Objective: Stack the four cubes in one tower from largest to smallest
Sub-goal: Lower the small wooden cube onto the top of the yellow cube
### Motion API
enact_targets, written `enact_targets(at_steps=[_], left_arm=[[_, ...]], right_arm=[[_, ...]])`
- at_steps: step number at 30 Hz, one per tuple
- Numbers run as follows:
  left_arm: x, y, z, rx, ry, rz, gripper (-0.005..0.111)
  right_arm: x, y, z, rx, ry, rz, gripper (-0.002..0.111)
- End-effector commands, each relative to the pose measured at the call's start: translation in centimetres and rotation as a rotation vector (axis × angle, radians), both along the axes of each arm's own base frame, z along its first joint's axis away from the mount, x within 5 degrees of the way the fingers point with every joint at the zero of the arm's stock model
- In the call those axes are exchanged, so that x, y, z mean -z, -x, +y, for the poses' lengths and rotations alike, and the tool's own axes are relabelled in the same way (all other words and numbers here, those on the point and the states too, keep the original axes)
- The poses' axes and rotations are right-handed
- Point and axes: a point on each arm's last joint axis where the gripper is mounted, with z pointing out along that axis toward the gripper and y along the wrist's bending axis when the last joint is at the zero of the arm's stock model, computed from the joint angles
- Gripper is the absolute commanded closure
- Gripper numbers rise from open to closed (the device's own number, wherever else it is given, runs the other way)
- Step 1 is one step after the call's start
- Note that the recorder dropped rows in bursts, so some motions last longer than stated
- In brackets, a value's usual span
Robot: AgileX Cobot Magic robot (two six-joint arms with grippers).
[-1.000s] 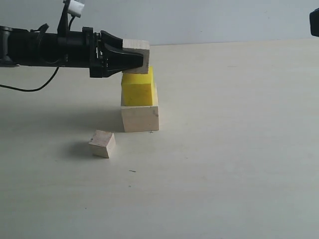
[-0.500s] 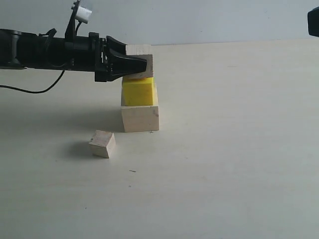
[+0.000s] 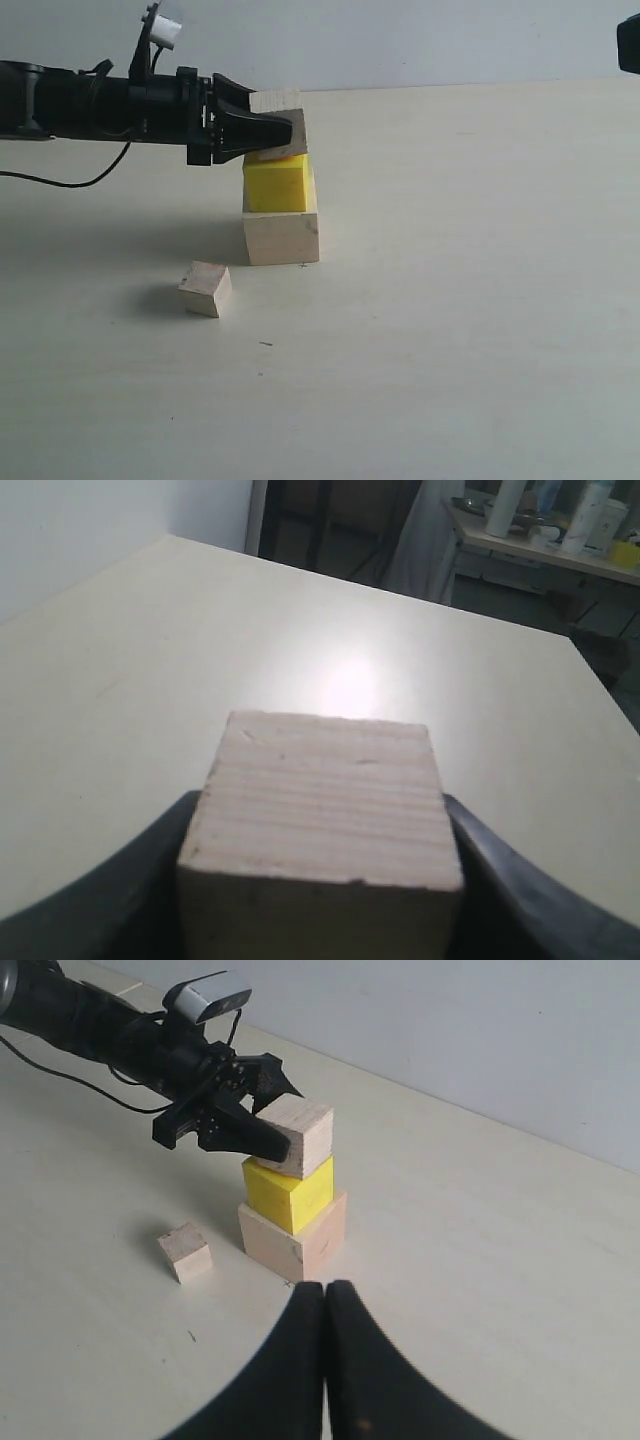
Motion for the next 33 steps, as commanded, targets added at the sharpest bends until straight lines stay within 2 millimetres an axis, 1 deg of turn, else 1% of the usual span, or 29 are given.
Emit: enact_targets(at_steps=[1, 33], left_arm=[[0.64, -0.13, 0.63, 0.005, -0.05, -0.002, 0.107], [1.21, 0.4, 0.74, 0.068, -0.117, -0.015, 0.106]], right_arm=[[0.01, 0.13, -0.11, 0.006, -0.006, -0.008, 0.108], [-0.08, 0.07, -0.12, 0.01, -0.011, -0.017, 0.108]])
